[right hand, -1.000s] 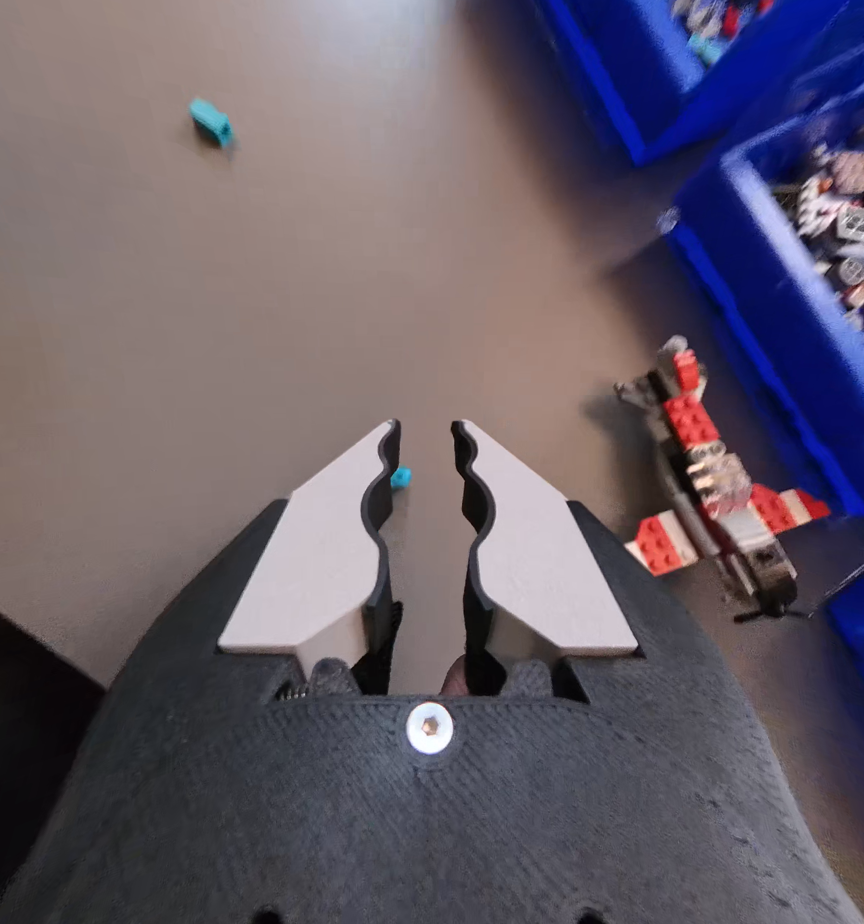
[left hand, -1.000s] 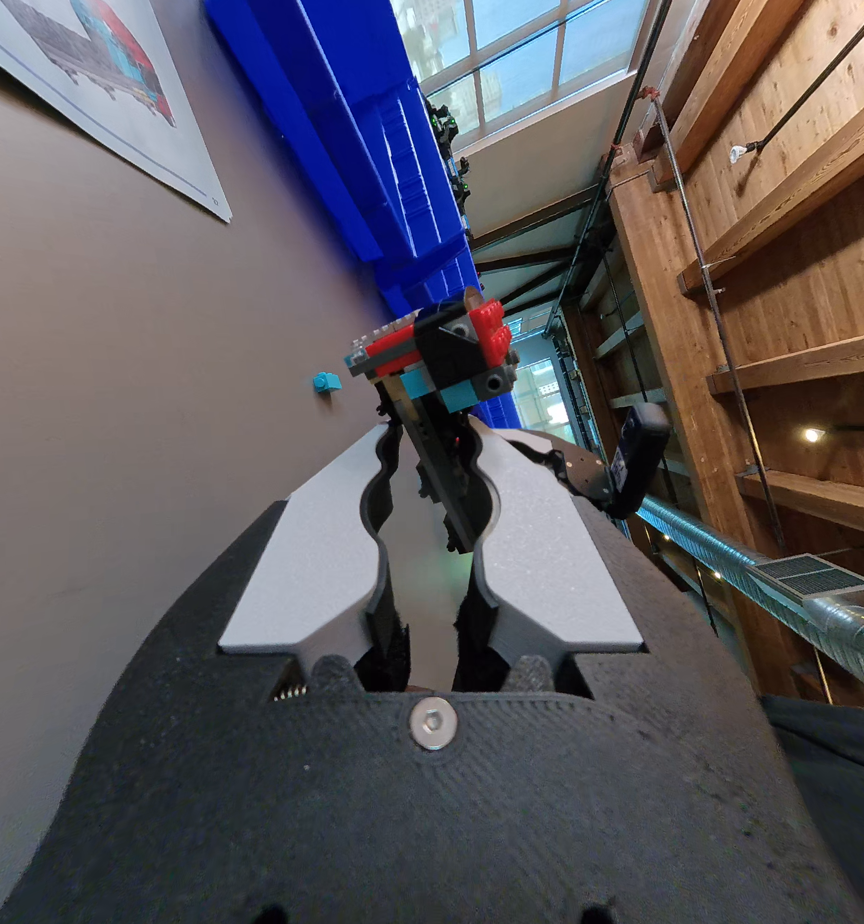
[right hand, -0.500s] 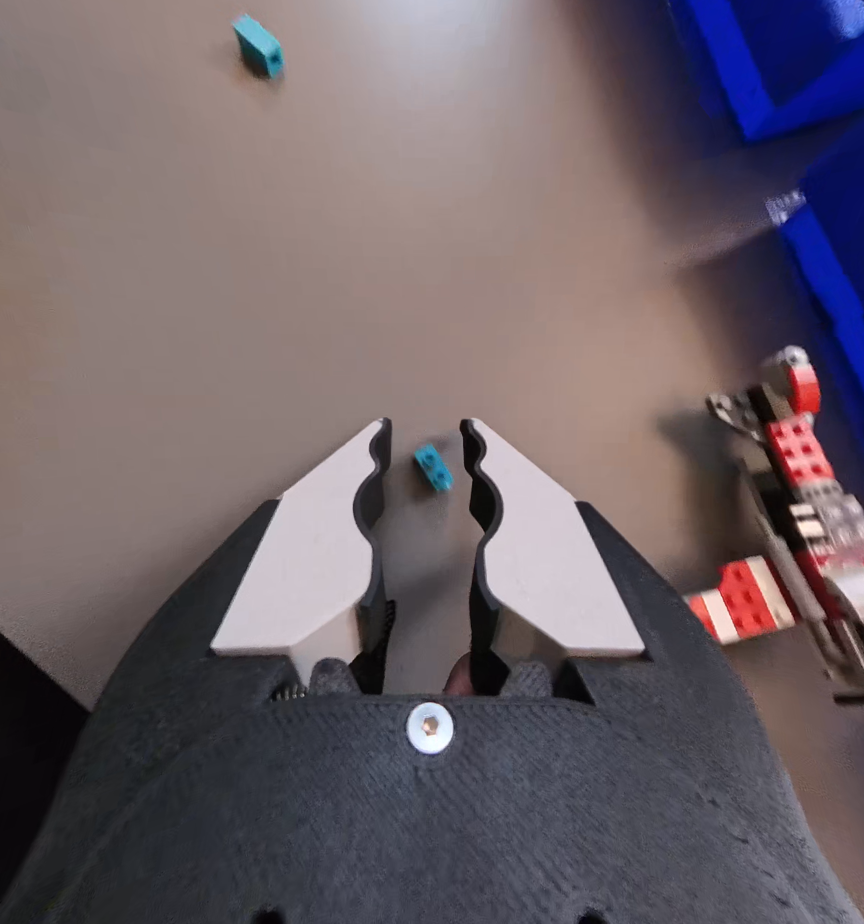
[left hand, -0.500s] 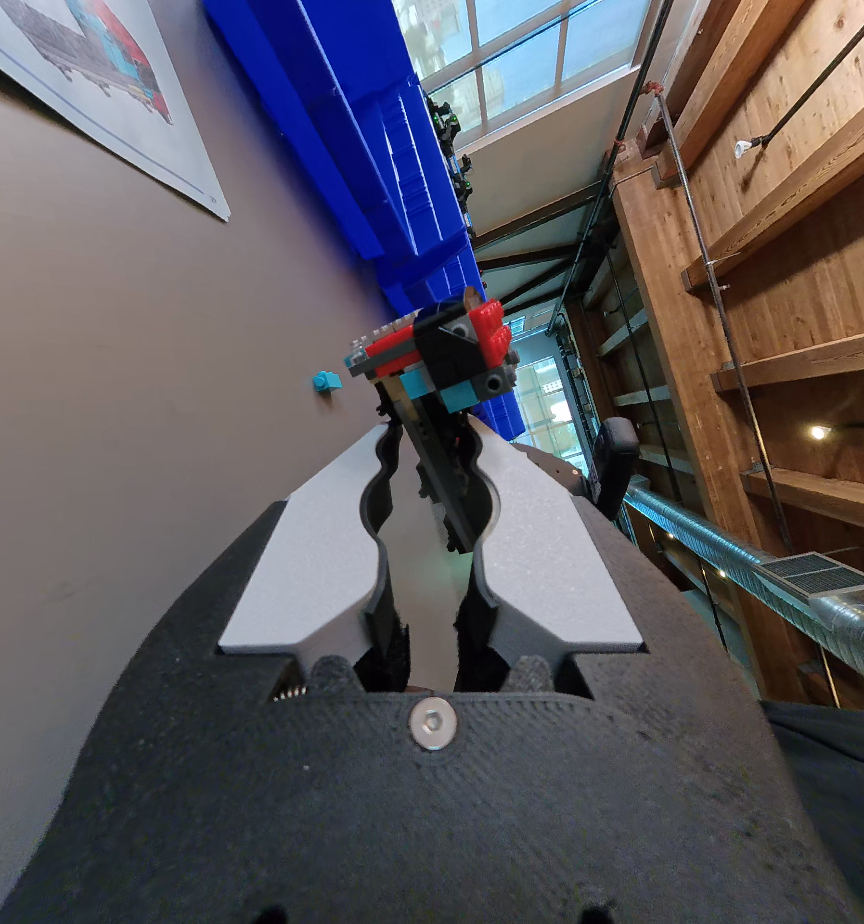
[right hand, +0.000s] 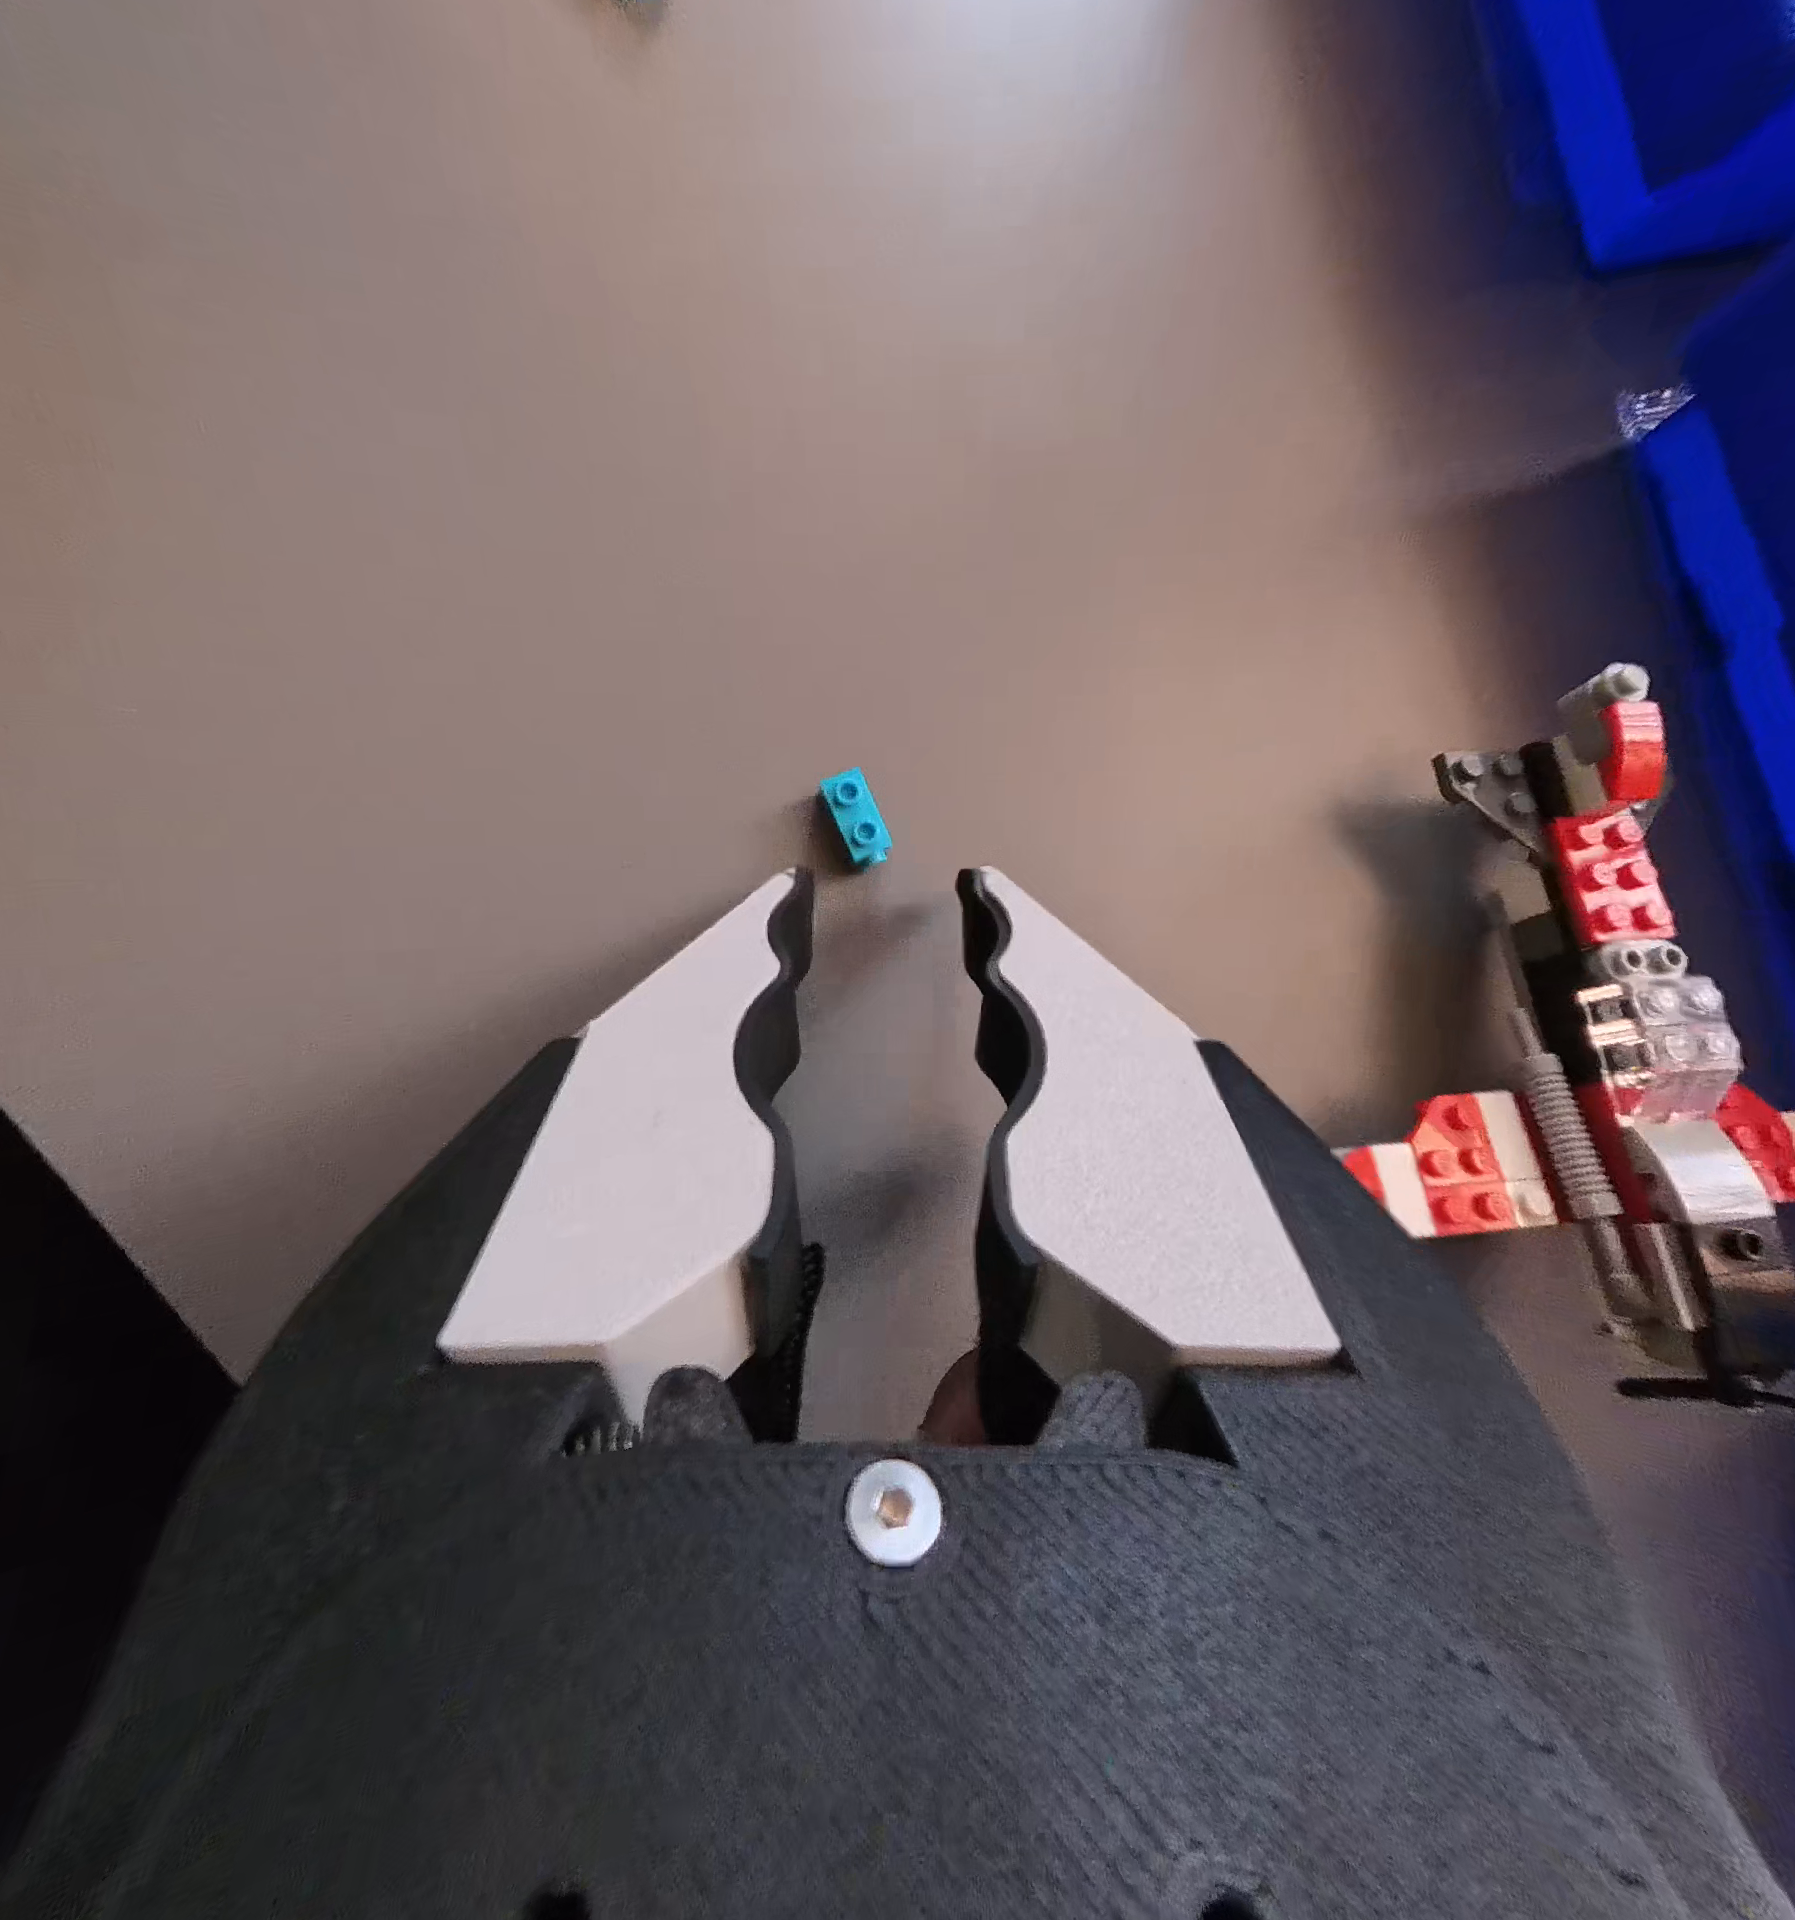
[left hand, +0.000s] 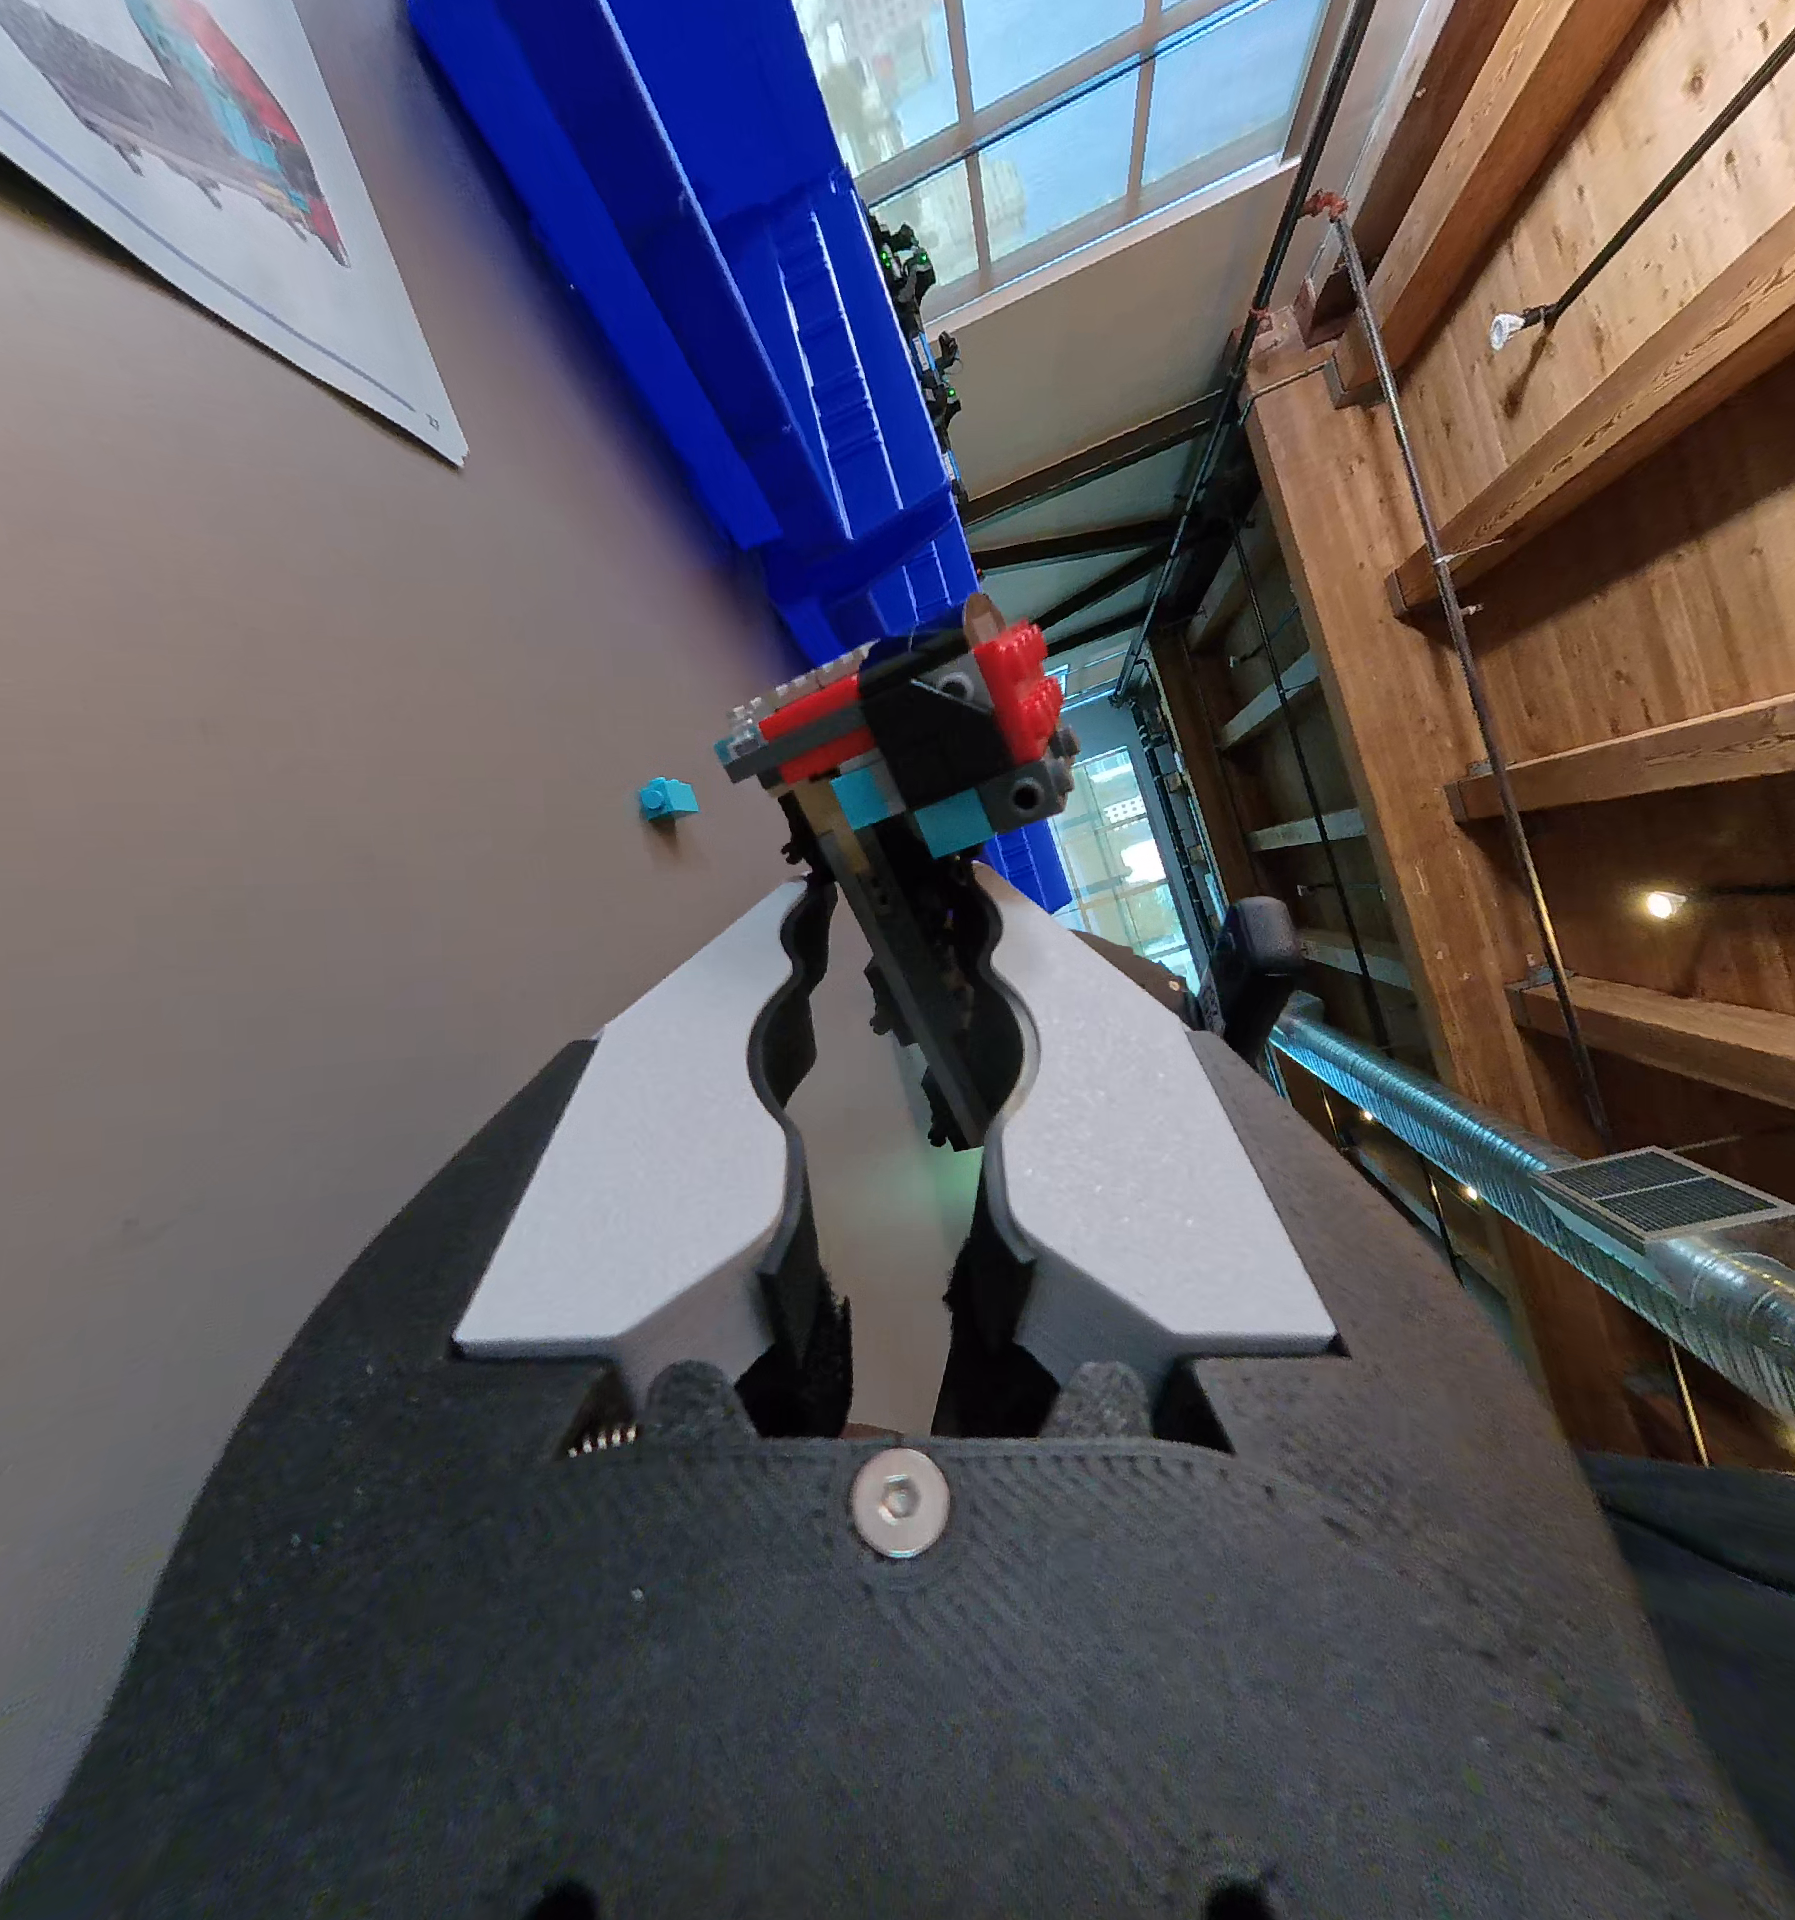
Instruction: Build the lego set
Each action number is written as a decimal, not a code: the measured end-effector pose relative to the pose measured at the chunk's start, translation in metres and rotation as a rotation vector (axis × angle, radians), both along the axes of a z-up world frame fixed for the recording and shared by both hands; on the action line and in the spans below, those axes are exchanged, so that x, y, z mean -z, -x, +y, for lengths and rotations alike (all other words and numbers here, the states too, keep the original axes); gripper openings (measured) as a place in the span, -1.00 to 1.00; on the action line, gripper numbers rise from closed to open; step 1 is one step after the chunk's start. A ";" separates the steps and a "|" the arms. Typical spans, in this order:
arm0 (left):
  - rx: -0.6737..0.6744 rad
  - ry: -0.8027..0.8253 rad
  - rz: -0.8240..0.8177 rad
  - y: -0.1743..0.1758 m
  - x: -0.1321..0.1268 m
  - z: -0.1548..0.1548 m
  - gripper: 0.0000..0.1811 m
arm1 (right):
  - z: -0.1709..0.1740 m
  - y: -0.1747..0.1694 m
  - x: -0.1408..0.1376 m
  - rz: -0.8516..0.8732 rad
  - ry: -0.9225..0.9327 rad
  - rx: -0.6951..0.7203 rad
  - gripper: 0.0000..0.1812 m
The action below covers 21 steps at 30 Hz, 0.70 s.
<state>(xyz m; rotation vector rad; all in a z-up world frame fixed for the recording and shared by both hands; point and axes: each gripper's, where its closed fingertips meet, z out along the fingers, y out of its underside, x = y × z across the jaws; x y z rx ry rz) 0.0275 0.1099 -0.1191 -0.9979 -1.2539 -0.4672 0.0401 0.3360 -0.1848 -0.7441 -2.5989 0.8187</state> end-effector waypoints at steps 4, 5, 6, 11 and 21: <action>-0.001 0.017 0.003 0.000 0.001 0.002 -0.73 | -0.010 0.000 0.001 0.002 0.056 -0.032 -0.82; -0.003 0.019 0.003 0.000 0.001 0.001 -0.73 | -0.011 0.000 0.001 0.008 0.044 -0.047 -0.87; -0.004 0.021 0.003 0.000 0.001 0.001 -0.73 | -0.012 0.000 0.001 0.014 0.026 -0.065 -0.89; -0.005 0.037 0.006 0.000 0.002 0.003 -0.73 | -0.016 0.008 -0.011 0.074 -0.115 -0.169 -0.90; -0.008 0.037 0.009 0.000 0.002 0.002 -0.73 | 0.003 0.045 -0.030 0.076 -0.977 -0.613 -0.90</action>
